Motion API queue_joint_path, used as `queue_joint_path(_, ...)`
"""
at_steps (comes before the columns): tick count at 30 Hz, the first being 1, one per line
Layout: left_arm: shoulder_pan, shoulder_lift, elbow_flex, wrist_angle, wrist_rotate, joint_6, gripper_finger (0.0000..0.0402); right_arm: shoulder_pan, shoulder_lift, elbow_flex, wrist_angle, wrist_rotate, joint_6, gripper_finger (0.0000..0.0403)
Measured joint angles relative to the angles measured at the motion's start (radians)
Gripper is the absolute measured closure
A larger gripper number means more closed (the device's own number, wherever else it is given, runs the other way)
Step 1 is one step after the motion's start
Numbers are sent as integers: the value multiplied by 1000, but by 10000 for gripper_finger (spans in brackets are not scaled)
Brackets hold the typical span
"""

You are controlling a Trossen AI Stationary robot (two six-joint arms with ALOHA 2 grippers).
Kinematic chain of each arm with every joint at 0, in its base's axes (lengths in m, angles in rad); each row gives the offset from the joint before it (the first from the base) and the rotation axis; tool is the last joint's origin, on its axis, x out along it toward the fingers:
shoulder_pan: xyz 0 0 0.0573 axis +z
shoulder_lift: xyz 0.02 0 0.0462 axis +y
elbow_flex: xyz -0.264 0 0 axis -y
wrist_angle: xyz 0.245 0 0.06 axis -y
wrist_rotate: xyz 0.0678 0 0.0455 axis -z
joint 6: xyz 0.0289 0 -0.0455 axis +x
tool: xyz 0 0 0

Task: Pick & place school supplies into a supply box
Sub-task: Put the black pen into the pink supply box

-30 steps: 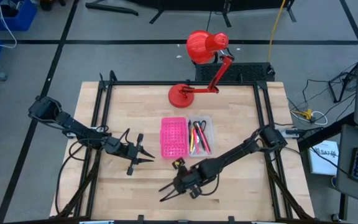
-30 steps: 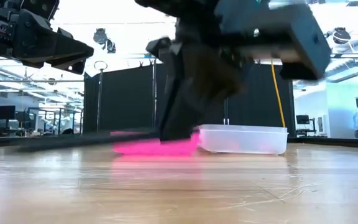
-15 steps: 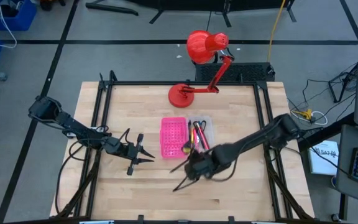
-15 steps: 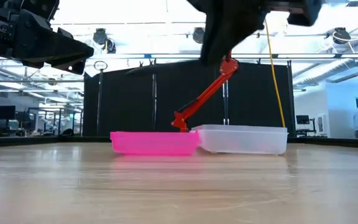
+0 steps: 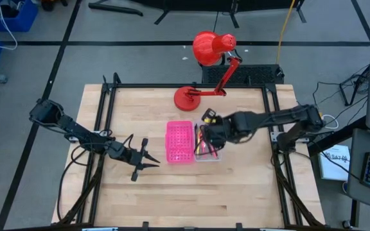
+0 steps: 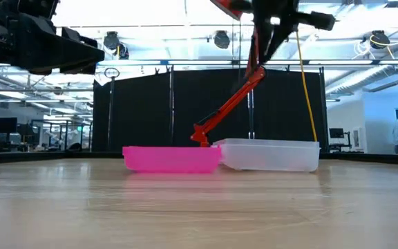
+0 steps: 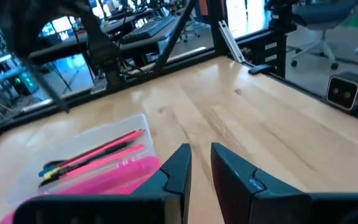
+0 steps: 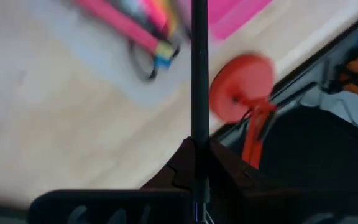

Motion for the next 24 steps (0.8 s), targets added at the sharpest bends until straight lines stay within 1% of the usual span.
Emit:
queue_joint_path(3,0,0,0,1,0,36,332,-64,-1,-1,-34,-3,-99,386)
queue_joint_path(5,0,0,0,1,0,74,332,-98,-2,-18,-8,-5,-189,386)
queue_joint_path(9,0,0,0,9,-1,217,332,-138,-1,-97,128,-11,-413,386)
queue_joint_path(12,0,0,0,8,0,285,332,-164,0,-176,277,-63,-520,386)
queue_joint_path(14,0,0,0,7,-1,287,332,-182,5,-232,370,-97,-549,386)
queue_joint_path(17,0,0,0,-7,-1,290,332,-199,5,-299,464,-137,-603,386)
queue_joint_path(21,0,0,0,-11,-1,295,332,-197,5,-312,449,-146,-638,386)
queue_joint_path(24,0,0,0,-35,0,321,332,-186,-3,-312,445,-206,-620,386)
